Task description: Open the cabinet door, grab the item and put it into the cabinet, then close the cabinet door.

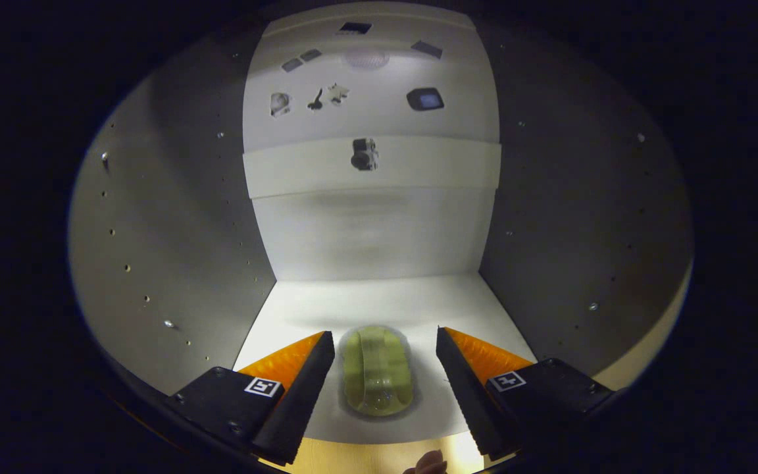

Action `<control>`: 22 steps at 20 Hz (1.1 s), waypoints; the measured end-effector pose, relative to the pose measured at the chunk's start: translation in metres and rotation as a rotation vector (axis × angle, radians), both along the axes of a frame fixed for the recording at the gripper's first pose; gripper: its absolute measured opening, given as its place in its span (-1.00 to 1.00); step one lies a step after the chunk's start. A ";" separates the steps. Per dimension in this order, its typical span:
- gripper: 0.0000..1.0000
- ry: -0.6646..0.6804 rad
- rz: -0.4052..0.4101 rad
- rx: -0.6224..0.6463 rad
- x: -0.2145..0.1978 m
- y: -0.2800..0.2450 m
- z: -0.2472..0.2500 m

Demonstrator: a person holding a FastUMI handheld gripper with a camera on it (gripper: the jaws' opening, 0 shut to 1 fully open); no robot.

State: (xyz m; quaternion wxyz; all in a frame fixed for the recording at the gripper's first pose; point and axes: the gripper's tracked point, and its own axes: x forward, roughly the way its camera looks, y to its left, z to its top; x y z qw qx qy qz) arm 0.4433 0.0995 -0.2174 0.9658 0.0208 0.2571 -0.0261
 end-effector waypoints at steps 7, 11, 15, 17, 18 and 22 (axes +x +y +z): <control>0.97 -0.267 -0.022 -0.042 -0.065 -0.001 0.100; 0.97 -0.438 -0.029 -0.066 -0.123 0.000 0.162; 0.97 -0.532 -0.020 -0.127 -0.191 0.001 0.201; 0.97 -0.559 -0.024 -0.132 -0.226 -0.003 0.212; 0.96 -0.564 -0.025 -0.124 -0.244 -0.004 0.214; 0.96 -0.573 -0.035 -0.138 -0.308 -0.016 0.225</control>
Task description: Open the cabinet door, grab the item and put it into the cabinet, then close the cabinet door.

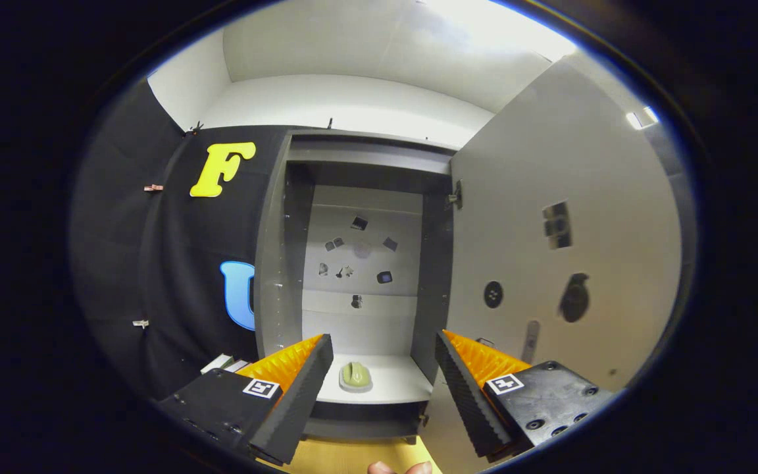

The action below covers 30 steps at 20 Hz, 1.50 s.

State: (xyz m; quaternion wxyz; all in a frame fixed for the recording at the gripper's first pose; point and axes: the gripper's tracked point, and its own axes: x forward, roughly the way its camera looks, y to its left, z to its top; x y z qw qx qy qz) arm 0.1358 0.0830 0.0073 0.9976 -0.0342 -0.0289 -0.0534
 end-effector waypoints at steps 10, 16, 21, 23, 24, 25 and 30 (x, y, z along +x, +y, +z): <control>0.95 -0.022 -0.039 0.031 -0.138 -0.087 0.037; 0.96 0.064 -0.188 0.036 -0.161 -0.187 0.007; 0.96 0.119 -0.280 0.078 -0.147 -0.255 -0.021; 0.96 0.134 -0.303 0.065 -0.136 -0.269 -0.030; 0.96 0.140 -0.309 0.049 -0.131 -0.273 -0.033; 0.96 0.152 -0.310 0.040 -0.127 -0.274 -0.038; 0.92 0.175 -0.271 0.046 -0.116 -0.250 -0.052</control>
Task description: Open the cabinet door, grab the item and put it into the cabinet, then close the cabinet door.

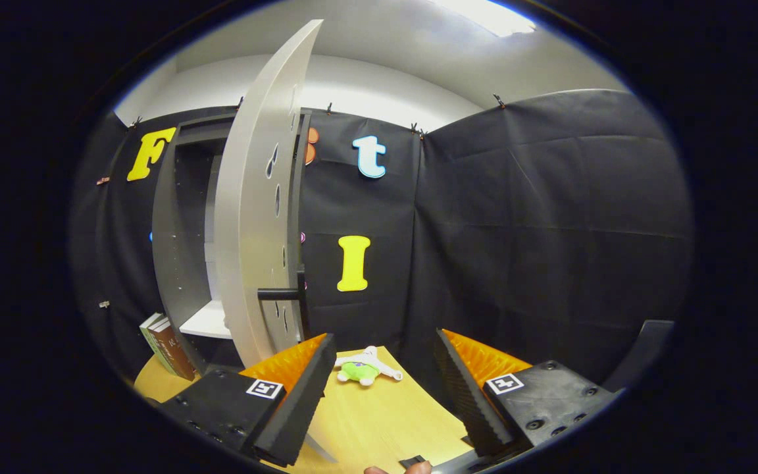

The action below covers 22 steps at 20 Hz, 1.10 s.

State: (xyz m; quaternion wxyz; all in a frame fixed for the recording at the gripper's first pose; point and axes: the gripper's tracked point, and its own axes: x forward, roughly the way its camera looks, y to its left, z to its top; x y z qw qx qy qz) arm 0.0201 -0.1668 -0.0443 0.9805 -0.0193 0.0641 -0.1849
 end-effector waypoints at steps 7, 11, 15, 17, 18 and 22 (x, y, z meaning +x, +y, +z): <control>0.91 0.006 0.057 0.053 -0.001 0.042 -0.001; 0.92 0.003 0.095 0.081 0.000 0.073 -0.005; 0.92 0.012 0.173 0.115 0.009 0.111 -0.010; 0.91 0.015 0.217 0.126 0.017 0.135 -0.012; 0.91 0.018 0.244 0.133 0.021 0.148 -0.014; 0.92 0.029 0.348 0.154 0.042 0.206 -0.020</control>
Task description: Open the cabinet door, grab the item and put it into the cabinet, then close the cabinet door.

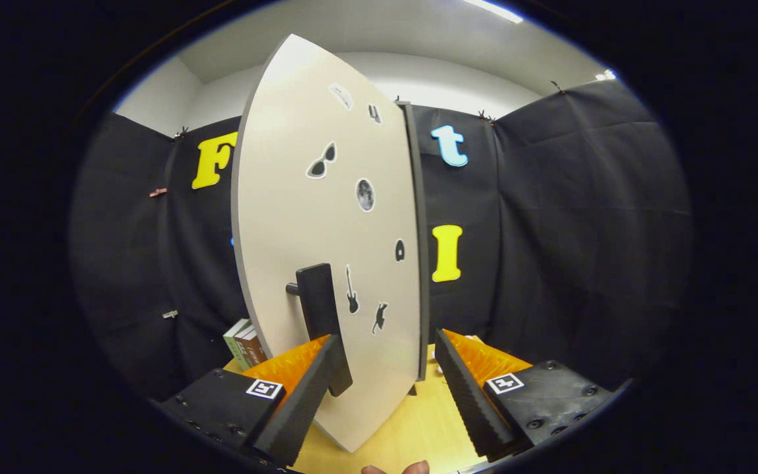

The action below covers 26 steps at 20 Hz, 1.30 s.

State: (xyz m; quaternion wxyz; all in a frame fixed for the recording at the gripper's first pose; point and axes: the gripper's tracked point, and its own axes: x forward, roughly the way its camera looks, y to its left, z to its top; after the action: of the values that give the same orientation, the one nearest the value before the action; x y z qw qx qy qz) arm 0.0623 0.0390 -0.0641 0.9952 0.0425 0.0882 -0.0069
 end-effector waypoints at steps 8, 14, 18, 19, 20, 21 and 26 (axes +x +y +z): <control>0.93 -0.025 0.082 -0.027 0.040 0.060 0.002; 0.93 -0.040 0.079 -0.058 0.043 0.062 0.003; 0.93 -0.047 0.059 -0.069 0.040 0.056 0.002; 0.93 -0.050 0.050 -0.073 0.040 0.054 0.002; 0.93 -0.052 0.043 -0.076 0.039 0.052 0.003; 0.93 -0.054 0.034 -0.079 0.039 0.050 0.004; 0.93 -0.066 0.000 -0.095 0.034 0.043 0.008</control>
State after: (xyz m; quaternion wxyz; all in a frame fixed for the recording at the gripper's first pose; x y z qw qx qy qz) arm 0.0964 0.0821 -0.0565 0.9984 -0.0046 0.0547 -0.0096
